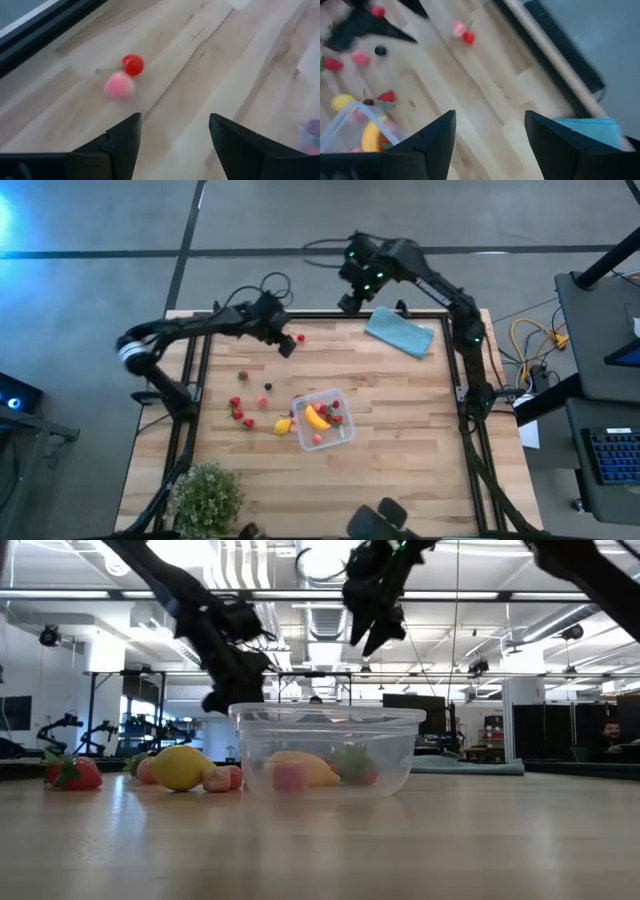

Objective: Pick and placing Produce into tupperware
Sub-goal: Put the red cherry into the transparent bin

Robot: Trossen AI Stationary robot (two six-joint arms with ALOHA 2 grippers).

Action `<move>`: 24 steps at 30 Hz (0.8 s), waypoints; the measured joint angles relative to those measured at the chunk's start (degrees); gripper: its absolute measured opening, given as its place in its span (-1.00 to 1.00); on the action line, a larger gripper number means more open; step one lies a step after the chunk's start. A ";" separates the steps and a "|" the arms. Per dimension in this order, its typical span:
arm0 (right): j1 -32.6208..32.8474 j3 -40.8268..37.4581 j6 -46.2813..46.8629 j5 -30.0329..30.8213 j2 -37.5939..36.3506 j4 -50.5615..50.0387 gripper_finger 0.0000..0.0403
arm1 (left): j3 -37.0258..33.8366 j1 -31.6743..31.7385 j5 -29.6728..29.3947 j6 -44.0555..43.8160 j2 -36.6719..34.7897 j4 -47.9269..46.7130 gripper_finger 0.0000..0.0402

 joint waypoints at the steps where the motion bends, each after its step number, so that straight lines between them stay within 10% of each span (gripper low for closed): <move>1: -0.18 0.00 0.13 1.05 -1.18 -0.05 0.13 | 2.22 -0.02 0.17 0.81 2.19 -1.04 0.09; 24: -1.89 -2.35 -1.74 3.98 -4.63 -0.38 0.13 | 41.18 1.58 -2.92 9.51 30.85 -31.81 0.09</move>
